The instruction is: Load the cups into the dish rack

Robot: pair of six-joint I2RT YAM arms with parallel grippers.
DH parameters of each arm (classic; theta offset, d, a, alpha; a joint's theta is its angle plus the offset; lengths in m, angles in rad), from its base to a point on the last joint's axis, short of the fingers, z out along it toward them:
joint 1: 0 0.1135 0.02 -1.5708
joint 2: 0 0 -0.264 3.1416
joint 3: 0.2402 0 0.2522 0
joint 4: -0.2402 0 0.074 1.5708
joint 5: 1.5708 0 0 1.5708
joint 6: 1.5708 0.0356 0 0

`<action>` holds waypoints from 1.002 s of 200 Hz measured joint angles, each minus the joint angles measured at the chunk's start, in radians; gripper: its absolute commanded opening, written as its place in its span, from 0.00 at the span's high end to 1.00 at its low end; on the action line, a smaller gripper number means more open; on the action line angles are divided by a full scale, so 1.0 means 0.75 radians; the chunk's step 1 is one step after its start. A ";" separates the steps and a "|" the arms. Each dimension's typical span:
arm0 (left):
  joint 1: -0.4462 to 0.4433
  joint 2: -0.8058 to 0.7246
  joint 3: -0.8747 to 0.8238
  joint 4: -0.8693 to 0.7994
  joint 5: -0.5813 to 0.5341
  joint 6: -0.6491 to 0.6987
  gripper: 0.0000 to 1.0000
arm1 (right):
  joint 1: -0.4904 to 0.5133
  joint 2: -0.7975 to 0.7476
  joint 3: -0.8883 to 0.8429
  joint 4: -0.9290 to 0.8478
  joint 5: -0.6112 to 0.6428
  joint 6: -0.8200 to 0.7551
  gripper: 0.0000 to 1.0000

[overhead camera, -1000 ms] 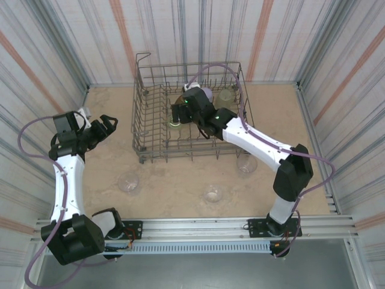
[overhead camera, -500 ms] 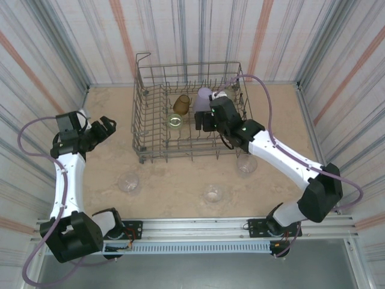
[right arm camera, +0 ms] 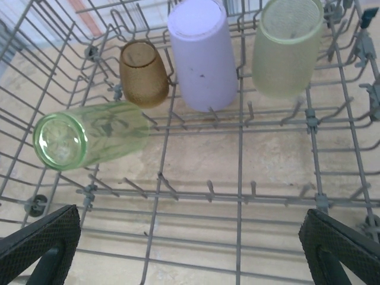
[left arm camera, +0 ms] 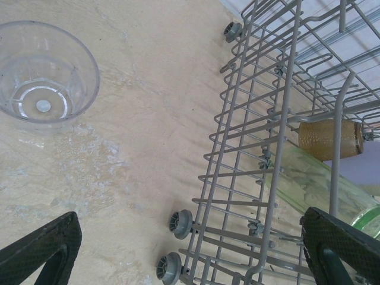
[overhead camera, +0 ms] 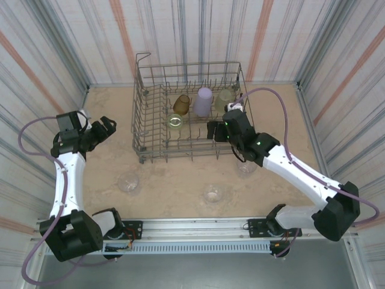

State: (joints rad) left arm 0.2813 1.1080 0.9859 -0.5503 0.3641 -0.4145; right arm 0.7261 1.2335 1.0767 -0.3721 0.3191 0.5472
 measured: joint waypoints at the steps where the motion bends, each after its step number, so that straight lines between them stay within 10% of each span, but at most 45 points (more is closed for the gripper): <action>1: 0.000 0.000 0.000 0.001 0.000 0.000 0.01 | 0.002 -0.002 -0.001 -0.001 0.001 0.001 0.01; 200: 0.011 -0.002 0.000 0.000 0.015 -0.001 0.01 | 0.562 -0.056 -0.077 -0.390 0.207 0.373 0.04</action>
State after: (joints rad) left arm 0.2893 1.1069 0.9859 -0.5503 0.3752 -0.4149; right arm 1.1473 1.1915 1.0187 -0.6647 0.4744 0.8268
